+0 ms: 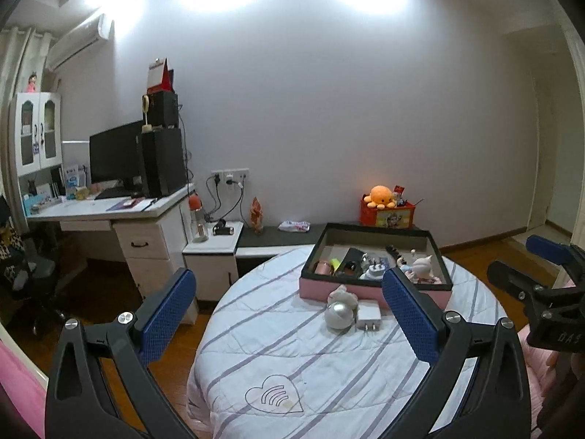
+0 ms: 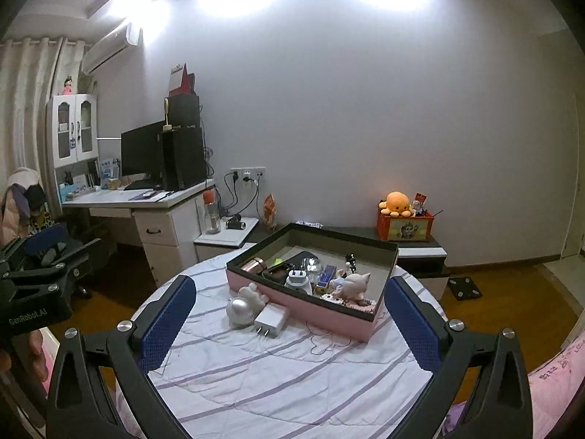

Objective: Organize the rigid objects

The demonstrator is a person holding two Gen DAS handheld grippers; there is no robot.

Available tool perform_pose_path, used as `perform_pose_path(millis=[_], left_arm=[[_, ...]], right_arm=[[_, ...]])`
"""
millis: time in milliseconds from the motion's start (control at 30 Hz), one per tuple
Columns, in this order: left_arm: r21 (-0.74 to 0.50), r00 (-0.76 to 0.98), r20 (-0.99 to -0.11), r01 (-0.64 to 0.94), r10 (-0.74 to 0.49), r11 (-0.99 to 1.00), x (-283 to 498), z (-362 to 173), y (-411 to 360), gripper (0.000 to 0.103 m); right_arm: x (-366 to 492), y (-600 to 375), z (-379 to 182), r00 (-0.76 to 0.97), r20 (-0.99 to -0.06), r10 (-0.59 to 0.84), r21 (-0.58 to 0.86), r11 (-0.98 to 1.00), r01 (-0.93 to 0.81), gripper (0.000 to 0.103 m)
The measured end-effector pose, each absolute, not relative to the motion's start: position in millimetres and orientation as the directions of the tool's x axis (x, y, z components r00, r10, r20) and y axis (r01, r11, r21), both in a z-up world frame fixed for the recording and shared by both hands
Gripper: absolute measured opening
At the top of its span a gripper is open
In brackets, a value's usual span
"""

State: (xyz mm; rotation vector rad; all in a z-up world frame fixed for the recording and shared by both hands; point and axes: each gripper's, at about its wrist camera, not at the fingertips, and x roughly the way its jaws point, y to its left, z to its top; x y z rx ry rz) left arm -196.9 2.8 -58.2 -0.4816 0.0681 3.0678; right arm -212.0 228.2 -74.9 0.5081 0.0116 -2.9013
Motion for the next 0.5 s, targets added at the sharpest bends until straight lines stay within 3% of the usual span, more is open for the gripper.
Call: perform_pose_path(millis=[233,500], left_arm=[[0.034,-0.917,-0.397,-0.059,0.041,-0.998,-221,-82,0,0.103],[-0.011,-0.796,-0.583,-0.194,0.164,-0.981,-286,-136,28,0.103]], right_arm=[[-225,228,-90,-0.901,-0.389,-0.194,0.04,-0.98,0.194,0.103],[-257,240,-121,-0.857,-0.473,-0.203,0.087,-0.979,0.184,0.103]])
